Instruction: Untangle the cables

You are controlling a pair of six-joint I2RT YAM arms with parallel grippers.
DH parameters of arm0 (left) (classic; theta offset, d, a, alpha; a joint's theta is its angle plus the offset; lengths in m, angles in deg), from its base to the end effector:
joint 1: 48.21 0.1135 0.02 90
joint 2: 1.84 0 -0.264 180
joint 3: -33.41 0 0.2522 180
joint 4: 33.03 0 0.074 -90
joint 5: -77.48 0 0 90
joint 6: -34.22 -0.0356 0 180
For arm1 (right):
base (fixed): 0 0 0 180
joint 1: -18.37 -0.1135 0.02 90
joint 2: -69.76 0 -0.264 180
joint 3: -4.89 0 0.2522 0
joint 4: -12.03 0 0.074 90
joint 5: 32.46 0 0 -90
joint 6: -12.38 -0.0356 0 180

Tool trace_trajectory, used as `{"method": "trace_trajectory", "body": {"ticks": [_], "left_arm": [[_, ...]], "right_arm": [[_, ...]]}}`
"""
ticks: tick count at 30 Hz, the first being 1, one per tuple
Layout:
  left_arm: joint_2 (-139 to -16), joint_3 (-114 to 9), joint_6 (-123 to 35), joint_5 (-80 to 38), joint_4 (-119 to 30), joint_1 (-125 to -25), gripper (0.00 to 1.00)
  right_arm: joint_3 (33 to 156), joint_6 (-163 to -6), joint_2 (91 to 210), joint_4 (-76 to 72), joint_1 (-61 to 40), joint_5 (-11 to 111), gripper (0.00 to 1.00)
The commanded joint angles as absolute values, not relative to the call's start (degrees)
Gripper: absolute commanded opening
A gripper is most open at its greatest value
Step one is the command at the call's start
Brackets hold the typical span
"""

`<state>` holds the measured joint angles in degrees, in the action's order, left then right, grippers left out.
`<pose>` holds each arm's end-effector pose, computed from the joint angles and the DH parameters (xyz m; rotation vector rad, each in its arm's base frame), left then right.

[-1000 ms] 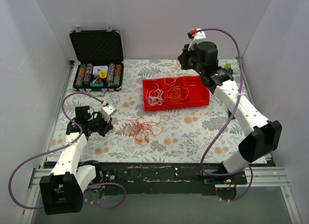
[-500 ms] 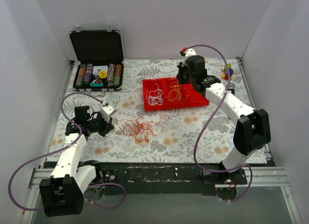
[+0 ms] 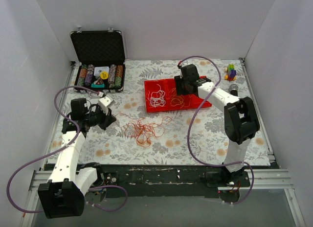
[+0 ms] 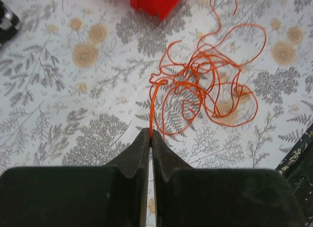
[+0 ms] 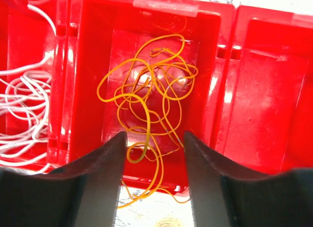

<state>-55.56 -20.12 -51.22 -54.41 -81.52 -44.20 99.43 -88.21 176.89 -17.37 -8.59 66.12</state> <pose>0.1836 -0.0110 0.2500 0.1583 2.3062 -0.8799 0.3813 0.1880 0.2378 -0.2512 2.2855 0.1662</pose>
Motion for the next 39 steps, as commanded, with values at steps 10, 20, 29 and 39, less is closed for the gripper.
{"method": "trace_trajectory", "body": {"ticks": [10,20,29,39], "left_arm": [[-58.3,-36.3,-38.9,-69.2,-81.6,-44.0,0.00],[-59.9,-41.2,-42.5,-81.2,-82.7,-46.3,0.00],[-60.1,-43.5,-46.0,-83.4,-86.2,-50.4,0.00],[-57.7,-41.8,-48.5,-83.5,-86.3,-52.6,0.00]], "right_arm": [[112.0,-84.4,160.5,-13.7,-8.7,55.0,0.79],[103.0,-69.4,148.5,-11.0,-26.0,28.4,0.82],[100.2,-66.3,153.4,-8.6,-34.8,33.5,0.83],[93.0,-67.2,154.5,0.3,-36.1,33.6,0.84]]}}
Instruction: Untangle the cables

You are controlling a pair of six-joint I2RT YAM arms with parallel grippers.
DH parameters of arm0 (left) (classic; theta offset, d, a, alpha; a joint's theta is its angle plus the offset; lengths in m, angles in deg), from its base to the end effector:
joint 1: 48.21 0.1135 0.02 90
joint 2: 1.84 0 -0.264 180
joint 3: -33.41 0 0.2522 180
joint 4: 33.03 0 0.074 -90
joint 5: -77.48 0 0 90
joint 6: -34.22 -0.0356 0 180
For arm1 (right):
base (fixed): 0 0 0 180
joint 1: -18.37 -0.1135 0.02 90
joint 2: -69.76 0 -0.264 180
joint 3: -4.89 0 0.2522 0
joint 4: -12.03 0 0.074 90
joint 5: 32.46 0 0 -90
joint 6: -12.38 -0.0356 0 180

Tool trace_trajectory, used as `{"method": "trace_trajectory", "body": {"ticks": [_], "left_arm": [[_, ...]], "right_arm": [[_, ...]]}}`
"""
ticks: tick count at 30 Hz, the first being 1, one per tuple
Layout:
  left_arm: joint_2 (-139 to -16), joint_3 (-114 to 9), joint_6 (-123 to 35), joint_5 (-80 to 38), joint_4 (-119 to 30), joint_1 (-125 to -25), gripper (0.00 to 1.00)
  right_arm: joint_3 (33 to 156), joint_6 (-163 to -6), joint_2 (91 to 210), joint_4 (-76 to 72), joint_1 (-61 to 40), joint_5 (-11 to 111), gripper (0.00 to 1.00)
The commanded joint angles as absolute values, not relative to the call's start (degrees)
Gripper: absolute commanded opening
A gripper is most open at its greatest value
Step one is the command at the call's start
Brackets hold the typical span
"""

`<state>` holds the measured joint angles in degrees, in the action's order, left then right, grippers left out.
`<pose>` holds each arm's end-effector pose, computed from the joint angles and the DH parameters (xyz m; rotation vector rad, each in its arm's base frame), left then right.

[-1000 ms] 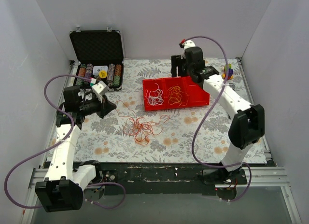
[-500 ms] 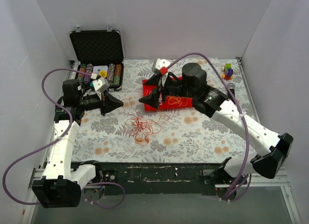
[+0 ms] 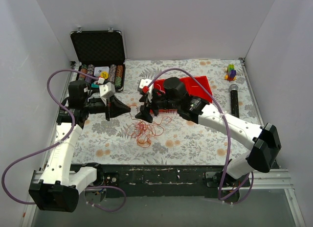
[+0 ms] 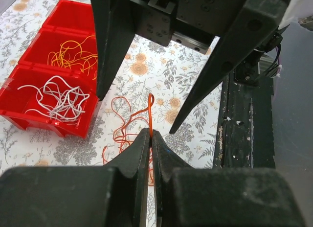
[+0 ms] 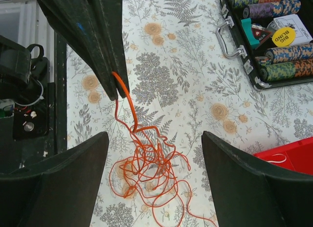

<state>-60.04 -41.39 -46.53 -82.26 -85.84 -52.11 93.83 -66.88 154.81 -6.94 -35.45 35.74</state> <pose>0.1895 -0.0464 0.3589 0.5921 1.9622 -1.4499 0.1972 0.2921 0.3658 -1.2416 1.4449 0.8678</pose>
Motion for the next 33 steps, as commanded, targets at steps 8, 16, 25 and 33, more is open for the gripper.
{"method": "trace_trajectory", "body": {"ticks": [8,16,25,33], "left_arm": [[-56.9,-40.6,-45.2,-83.3,-83.5,-53.0,0.00],[-56.2,-39.9,-44.0,-82.1,-82.5,-53.0,0.00],[-52.8,-34.2,-30.2,-67.6,-69.8,-53.0,0.65],[-49.0,-24.3,-40.2,-69.9,-70.2,-53.0,0.76]], "right_arm": [[87.0,-77.3,155.9,15.5,-38.9,35.0,0.82],[90.3,-79.4,158.8,11.5,-41.7,41.2,0.62],[93.0,-75.8,153.7,1.7,-41.7,62.0,0.01],[98.6,-75.2,148.0,-3.2,-41.4,68.5,0.01]]}}
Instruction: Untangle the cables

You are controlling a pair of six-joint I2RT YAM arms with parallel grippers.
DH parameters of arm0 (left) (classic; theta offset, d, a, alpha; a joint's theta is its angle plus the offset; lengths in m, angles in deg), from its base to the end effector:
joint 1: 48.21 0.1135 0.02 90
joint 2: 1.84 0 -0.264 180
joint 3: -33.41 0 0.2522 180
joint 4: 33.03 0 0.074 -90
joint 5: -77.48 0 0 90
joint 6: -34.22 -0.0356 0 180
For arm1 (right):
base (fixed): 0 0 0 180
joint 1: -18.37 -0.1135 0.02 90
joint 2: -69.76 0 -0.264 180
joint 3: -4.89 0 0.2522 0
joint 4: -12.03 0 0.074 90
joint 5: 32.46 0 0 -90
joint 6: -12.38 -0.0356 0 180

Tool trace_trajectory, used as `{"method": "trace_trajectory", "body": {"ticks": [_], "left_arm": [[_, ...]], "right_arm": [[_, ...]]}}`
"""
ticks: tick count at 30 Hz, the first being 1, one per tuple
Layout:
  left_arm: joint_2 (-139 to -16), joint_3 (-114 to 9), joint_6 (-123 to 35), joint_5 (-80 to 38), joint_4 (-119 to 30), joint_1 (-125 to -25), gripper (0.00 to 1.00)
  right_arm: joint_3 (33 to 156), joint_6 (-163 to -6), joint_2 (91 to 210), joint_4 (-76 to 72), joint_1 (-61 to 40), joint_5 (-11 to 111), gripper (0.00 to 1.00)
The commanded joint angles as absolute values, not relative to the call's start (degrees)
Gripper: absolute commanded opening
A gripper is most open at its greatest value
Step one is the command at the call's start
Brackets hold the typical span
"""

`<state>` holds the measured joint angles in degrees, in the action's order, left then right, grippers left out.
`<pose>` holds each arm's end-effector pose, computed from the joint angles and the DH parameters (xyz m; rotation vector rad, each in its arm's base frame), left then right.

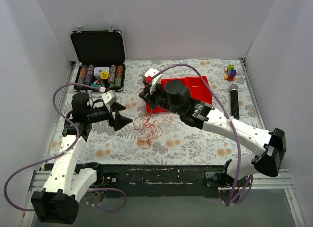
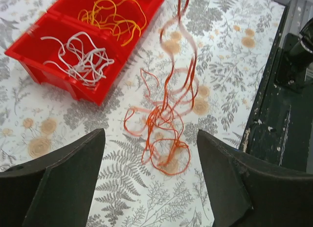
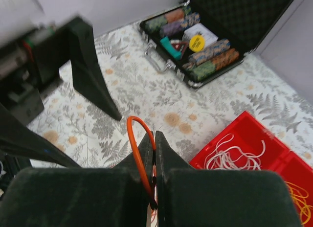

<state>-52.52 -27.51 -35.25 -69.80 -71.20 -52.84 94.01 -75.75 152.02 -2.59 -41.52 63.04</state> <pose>0.1803 -0.0446 0.3189 0.3641 2.0156 -1.2922 0.1752 0.2952 0.3904 -0.8353 1.5397 0.6674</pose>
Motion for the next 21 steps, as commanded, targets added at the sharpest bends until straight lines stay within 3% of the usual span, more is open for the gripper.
{"method": "trace_trajectory", "body": {"ticks": [1,7,15,21], "left_arm": [[-48.4,-23.3,-41.6,-70.5,-70.5,-53.1,0.77],[-52.2,-19.5,-47.3,-71.2,-70.5,-56.6,0.80],[-58.9,-19.8,-35.1,-72.0,-55.8,-60.3,0.82],[-61.0,-19.9,-30.3,-78.0,-52.7,-60.3,0.82]], "right_arm": [[98.9,-76.0,147.5,-3.4,-41.4,68.8,0.01],[104.0,-80.0,146.7,-5.9,-41.5,65.0,0.01],[107.0,-82.5,146.2,-6.3,-41.4,61.9,0.01],[107.6,-83.6,146.2,-6.3,-41.4,60.5,0.01]]}}
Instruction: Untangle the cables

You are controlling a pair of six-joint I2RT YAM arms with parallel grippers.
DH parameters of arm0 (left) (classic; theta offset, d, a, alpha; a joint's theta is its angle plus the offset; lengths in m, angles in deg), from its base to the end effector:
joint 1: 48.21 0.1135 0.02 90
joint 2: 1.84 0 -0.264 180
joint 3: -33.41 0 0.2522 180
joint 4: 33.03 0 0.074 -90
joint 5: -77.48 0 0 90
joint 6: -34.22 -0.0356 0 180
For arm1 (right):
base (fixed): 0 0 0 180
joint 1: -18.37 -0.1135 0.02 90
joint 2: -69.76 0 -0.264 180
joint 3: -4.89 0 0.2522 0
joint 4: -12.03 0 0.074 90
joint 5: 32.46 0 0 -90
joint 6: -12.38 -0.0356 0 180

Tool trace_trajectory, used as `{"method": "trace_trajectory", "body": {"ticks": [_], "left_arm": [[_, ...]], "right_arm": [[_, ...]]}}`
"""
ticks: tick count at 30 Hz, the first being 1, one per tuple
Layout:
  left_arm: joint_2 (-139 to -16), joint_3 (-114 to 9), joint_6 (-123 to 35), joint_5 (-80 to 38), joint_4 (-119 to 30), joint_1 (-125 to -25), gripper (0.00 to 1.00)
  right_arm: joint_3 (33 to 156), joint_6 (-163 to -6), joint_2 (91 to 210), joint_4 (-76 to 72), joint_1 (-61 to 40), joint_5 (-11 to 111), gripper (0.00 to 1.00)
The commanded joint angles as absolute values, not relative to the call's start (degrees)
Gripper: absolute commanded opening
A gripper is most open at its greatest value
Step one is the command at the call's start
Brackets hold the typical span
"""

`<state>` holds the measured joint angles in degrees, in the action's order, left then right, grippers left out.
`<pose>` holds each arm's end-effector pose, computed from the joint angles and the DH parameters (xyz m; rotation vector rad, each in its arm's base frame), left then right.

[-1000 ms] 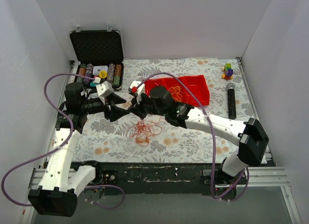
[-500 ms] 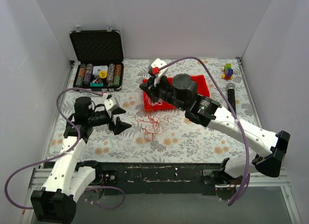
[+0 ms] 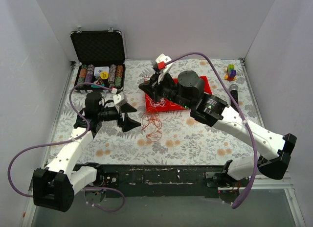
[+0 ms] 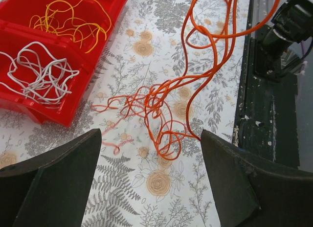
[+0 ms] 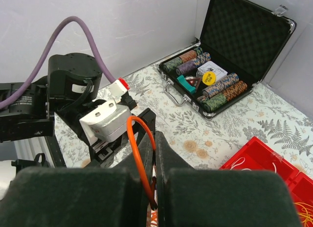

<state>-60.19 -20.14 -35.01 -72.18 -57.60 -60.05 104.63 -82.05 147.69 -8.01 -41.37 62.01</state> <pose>0.2021 -0.0738 0.2720 0.5098 2.0340 -1.4205 0.1578 0.2650 0.4687 -0.6847 1.4452 0.8226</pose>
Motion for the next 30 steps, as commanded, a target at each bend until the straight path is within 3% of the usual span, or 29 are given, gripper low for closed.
{"method": "trace_trajectory", "body": {"ticks": [1,8,11,12,14,15,16,21,24,30], "left_arm": [[-61.1,-19.8,-29.9,-79.9,-52.6,-60.3,0.81],[-59.6,-21.0,-27.1,-91.8,-56.6,-61.9,0.76],[-58.2,-21.2,-28.8,-88.7,-59.3,-63.4,0.71],[-58.0,-21.0,-29.5,-87.2,-59.3,-63.5,0.64],[-58.6,-20.7,-31.1,-83.1,-59.3,-63.6,0.32],[-59.1,-20.8,-31.9,-81.0,-59.4,-63.5,0.05],[-59.5,-21.0,-32.0,-78.4,-59.2,-63.5,0.00],[-59.7,-21.3,-30.6,-68.8,-57.2,-63.5,0.00],[-59.6,-20.3,-31.1,-60.6,-57.3,-63.6,0.00],[-60.3,-14.3,-42.8,-43.3,-65.0,-63.6,0.00]], "right_arm": [[107.6,-83.9,146.1,-6.0,-41.4,60.4,0.01],[108.9,-84.0,147.2,-5.9,-41.5,59.6,0.01],[109.2,-84.5,147.5,-5.9,-41.4,59.1,0.01],[109.4,-84.6,147.7,-5.8,-41.4,59.0,0.01],[110.0,-85.0,147.9,-5.8,-41.4,58.2,0.01],[110.3,-85.1,148.1,-6.0,-41.4,58.0,0.01],[110.8,-85.2,148.2,-6.4,-41.4,58.0,0.01],[112.3,-84.0,147.4,-8.2,-41.5,59.0,0.01],[114.4,-79.5,146.0,-10.6,-40.9,67.8,0.01],[123.1,-74.9,144.7,-16.5,-30.9,71.9,0.01]]}}
